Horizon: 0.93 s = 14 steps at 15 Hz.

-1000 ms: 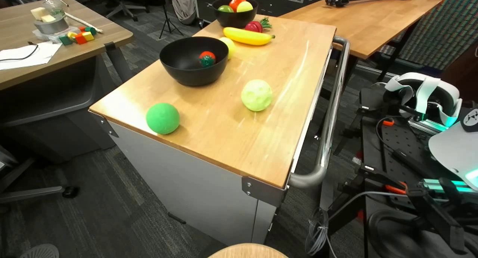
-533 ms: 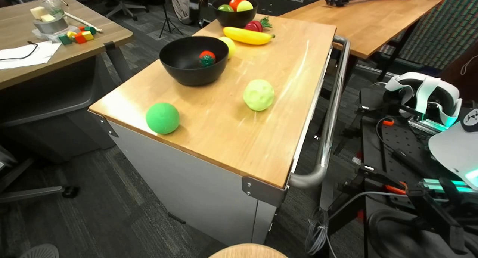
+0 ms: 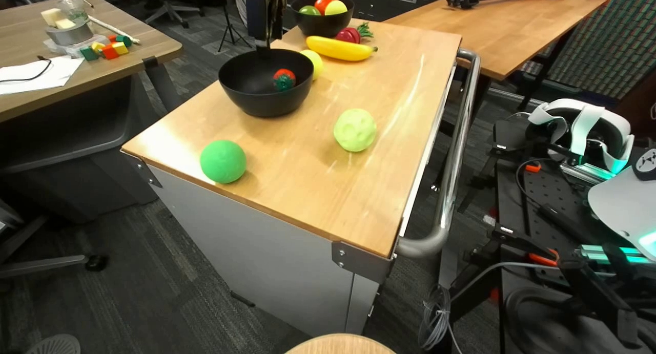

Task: Remove all the plastic vegetables and fruits from the two bowls

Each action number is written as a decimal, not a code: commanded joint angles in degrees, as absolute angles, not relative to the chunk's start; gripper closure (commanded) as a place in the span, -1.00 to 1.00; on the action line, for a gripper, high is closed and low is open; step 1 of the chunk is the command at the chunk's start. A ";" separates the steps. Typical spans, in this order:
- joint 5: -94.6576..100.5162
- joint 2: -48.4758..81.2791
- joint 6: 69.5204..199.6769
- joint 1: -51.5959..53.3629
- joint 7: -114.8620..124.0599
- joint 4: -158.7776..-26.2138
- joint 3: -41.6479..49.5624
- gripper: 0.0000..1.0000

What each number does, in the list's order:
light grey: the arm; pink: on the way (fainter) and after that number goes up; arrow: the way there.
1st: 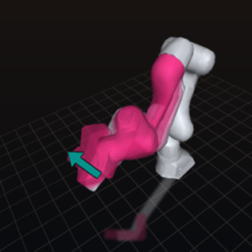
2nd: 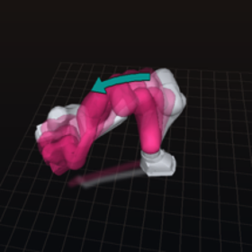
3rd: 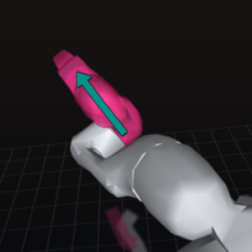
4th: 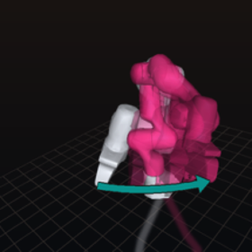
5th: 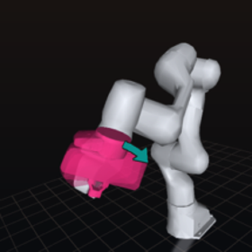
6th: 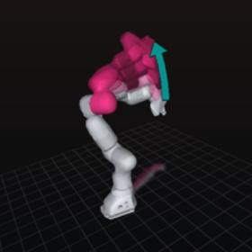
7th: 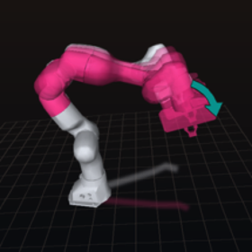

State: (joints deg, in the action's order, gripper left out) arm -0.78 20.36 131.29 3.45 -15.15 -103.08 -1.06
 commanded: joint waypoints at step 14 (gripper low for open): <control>5.79 24.30 133.40 3.40 -12.91 -105.87 -1.92 -0.64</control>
State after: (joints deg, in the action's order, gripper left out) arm 4.14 24.62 132.06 3.48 -14.79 -105.27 -1.61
